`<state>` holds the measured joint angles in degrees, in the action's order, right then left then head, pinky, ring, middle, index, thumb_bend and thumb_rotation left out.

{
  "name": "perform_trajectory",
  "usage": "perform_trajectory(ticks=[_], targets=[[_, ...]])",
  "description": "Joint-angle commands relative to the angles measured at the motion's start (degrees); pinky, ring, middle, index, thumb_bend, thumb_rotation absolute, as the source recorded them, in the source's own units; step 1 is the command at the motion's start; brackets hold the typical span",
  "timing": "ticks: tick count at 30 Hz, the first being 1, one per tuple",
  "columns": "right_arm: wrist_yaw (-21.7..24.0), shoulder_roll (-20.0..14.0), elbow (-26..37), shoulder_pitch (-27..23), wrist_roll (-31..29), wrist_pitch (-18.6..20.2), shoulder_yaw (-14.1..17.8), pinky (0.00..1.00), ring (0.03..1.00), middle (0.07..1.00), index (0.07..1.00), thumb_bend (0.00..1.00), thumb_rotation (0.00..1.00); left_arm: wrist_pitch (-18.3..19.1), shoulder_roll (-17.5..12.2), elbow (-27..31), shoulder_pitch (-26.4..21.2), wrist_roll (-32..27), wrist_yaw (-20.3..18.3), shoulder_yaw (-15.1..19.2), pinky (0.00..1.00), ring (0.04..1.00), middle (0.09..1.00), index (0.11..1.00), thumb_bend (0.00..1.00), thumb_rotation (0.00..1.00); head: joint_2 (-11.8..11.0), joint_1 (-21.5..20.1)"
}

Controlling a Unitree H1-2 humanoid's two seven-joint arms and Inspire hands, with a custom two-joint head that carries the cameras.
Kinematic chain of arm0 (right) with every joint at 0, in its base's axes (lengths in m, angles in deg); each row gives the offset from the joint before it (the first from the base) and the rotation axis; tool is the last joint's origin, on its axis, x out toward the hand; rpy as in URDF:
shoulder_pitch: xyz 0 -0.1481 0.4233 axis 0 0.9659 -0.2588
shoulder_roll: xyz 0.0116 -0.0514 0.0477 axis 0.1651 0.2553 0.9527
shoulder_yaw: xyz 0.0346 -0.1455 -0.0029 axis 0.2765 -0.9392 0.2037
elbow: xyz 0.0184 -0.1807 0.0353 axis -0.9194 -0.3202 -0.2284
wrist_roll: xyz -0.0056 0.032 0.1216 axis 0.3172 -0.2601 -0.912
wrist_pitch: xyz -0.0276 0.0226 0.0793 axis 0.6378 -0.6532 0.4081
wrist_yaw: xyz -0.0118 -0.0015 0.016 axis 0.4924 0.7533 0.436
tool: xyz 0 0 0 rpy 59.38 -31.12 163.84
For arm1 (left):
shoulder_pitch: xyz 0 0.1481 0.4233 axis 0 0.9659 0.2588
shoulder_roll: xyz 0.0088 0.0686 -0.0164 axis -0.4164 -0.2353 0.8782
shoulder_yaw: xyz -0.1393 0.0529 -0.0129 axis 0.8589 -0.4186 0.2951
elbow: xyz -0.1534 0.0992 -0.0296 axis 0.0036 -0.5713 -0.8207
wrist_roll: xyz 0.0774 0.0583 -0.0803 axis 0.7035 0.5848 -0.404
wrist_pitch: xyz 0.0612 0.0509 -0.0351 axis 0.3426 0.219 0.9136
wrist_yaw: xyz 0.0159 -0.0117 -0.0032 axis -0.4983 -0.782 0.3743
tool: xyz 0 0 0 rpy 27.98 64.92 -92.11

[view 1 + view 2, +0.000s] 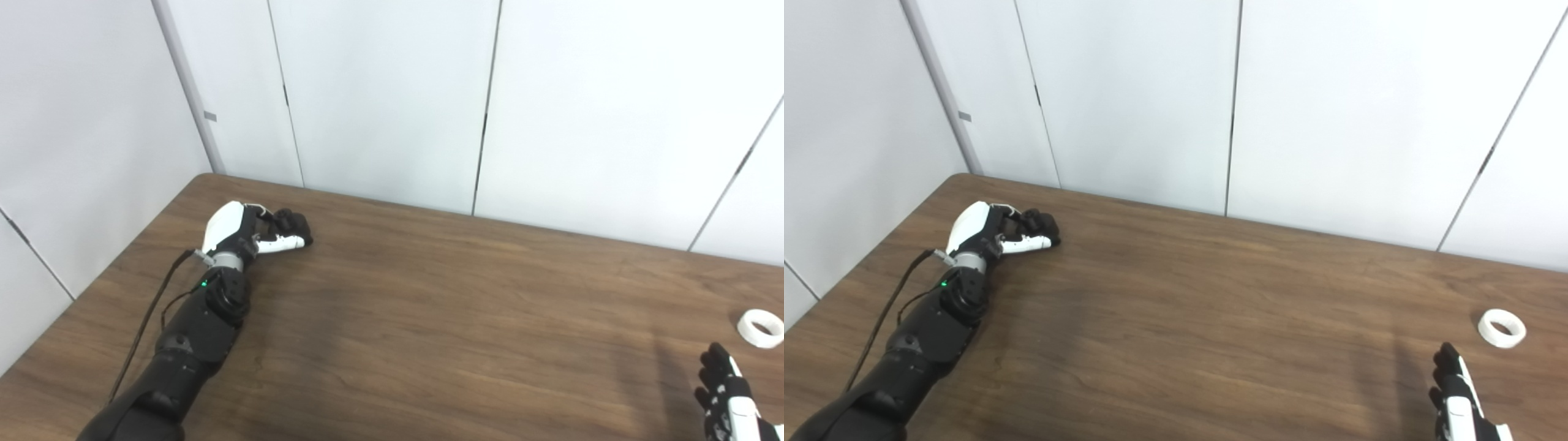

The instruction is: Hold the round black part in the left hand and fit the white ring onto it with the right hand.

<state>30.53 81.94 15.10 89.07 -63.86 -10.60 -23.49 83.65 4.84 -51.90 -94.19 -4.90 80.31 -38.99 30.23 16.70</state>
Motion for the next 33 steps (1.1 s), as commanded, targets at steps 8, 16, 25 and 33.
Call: perform_trajectory(ticks=[8,16,25,33], targets=[[-0.07,0.27,1.74,0.17,-0.12,-1.65,0.04,1.0,1.0,0.983,0.99,0.38,1.0,-0.46,-1.52,2.41,-0.12,0.15,-0.79,-0.16,1.0,0.877,0.757,0.483,0.52,0.05,0.33,-0.94],[-0.83,0.75,0.91,0.03,1.92,-2.68,-0.9,1.0,0.994,0.97,0.978,0.37,1.0,2.07,-2.36,13.85,3.28,2.85,-2.8,-0.99,1.0,0.897,0.765,0.485,0.52,0.05,0.72,-2.74],[-1.05,1.3,0.05,-0.17,2.9,-3.25,-1.46,1.0,0.987,0.961,0.974,0.35,1.0,5.04,-1.87,33.1,9.75,8.16,-7.58,-3.02,1.0,0.879,0.769,0.485,0.52,0.06,1.5,-4.51],[-1.32,1.52,-0.81,-0.3,3.1,-4.57,-1.75,1.0,0.982,0.961,0.973,0.41,1.0,3.5,0.42,45.59,13.09,13.84,-10.21,-5.98,1.0,0.893,0.785,0.484,0.52,0.05,2.74,-6.51]])
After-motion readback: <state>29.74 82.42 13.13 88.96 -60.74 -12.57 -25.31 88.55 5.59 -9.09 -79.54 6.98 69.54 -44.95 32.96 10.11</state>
